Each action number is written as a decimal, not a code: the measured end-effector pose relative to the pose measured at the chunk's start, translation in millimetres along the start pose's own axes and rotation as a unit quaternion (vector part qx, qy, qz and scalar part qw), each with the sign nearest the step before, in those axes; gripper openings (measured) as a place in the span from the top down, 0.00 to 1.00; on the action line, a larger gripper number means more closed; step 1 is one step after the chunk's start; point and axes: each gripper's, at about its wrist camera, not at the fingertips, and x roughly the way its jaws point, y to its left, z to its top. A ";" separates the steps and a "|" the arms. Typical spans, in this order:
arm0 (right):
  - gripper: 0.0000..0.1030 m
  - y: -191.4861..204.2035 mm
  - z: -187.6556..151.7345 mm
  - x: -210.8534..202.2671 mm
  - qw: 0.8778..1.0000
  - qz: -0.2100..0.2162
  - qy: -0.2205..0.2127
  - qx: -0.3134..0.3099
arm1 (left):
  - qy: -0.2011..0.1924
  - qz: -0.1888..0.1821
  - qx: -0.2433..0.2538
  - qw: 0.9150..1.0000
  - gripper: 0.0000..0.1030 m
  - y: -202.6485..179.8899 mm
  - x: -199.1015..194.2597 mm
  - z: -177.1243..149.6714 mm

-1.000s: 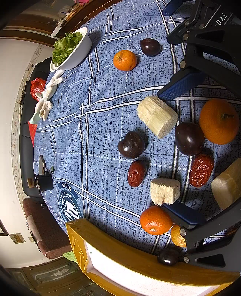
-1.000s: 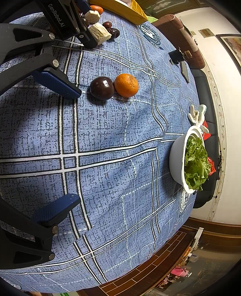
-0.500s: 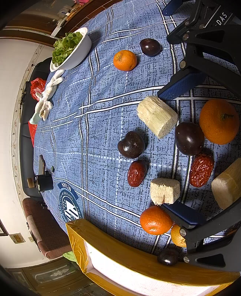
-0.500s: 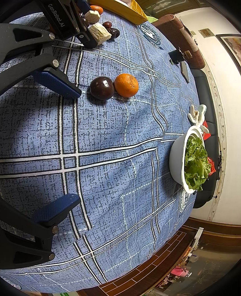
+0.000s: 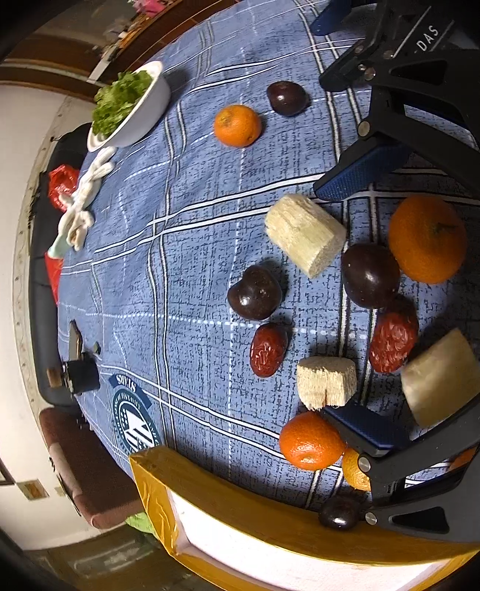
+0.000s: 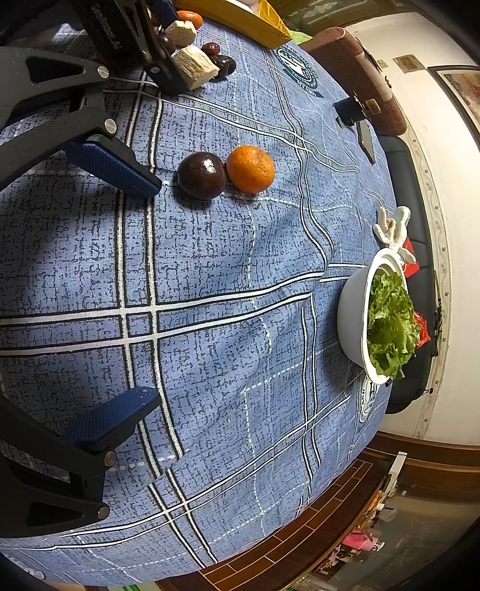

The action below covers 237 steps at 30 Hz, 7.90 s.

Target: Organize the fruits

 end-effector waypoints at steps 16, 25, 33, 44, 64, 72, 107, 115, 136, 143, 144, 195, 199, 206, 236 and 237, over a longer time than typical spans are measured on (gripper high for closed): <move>0.00 0.9 1.6 -1.8 1.000 0.002 0.013 -0.002 | -0.049 -0.070 0.017 0.996 0.00 14.1 -41.1 -18.6; 0.00 3.0 2.0 -1.8 1.000 -0.010 0.024 0.008 | -0.280 -0.036 -0.021 0.959 0.00 80.0 -182.0 -40.5; 0.08 32.4 -13.5 -63.5 0.998 -0.017 -0.065 -0.016 | -0.327 -0.030 -0.073 0.942 0.00 149.0 -258.5 -48.7; 0.06 53.7 34.6 -278.5 0.955 0.051 -0.289 -0.041 | -0.422 0.060 -0.059 0.903 0.00 190.9 -389.0 -55.6; 0.55 101.3 -10.7 -36.2 0.966 0.246 0.024 -0.077 | -0.086 -0.105 -0.012 0.991 0.45 136.2 -155.5 -68.1; 0.55 116.8 -13.8 -14.1 0.959 0.258 0.041 -0.109 | -0.051 -0.116 0.044 0.991 0.40 106.7 -118.4 -60.5; 0.60 193.6 -19.0 -106.1 0.931 0.327 -0.028 -0.159 | -0.101 -0.018 -0.064 0.993 0.63 233.8 -141.5 -48.4; 0.60 315.6 -47.9 -112.1 0.901 0.348 -0.002 -0.258 | -0.073 0.020 -0.136 0.988 0.63 303.6 -120.1 -70.2; 0.50 251.4 -6.6 -81.8 0.932 0.286 -0.023 -0.223 | -0.106 -0.029 -0.174 0.979 0.33 299.8 -137.9 -77.6; 0.50 257.2 -17.3 -54.0 0.912 0.266 -0.010 -0.312 | -0.098 -0.048 -0.164 0.980 0.33 279.8 -136.8 -71.2; 0.50 260.1 -20.5 -55.3 0.906 0.268 -0.014 -0.327 | -0.097 -0.048 -0.161 0.981 0.33 277.1 -137.4 -70.4; 0.71 123.5 -26.3 -26.5 0.933 0.336 -0.001 -0.131 | -0.042 -0.066 0.077 0.994 0.67 108.6 -85.1 -73.7; 0.72 122.3 -24.5 -30.5 0.937 0.326 -0.004 -0.127 | -0.055 -0.107 0.043 0.992 0.67 122.4 -104.9 -67.1; 0.72 157.1 -14.0 -76.3 0.925 0.343 -0.022 -0.159 | -0.095 -0.142 -0.078 0.982 0.67 211.9 -135.6 -40.6; 0.60 363.9 -46.1 -70.3 0.901 0.325 0.023 -0.285 | -0.092 0.054 -0.156 0.982 0.30 318.7 -107.7 -48.8; 0.56 361.9 -45.3 -72.2 0.902 0.327 0.020 -0.282 | -0.094 0.056 -0.155 0.982 0.29 316.2 -110.3 -49.5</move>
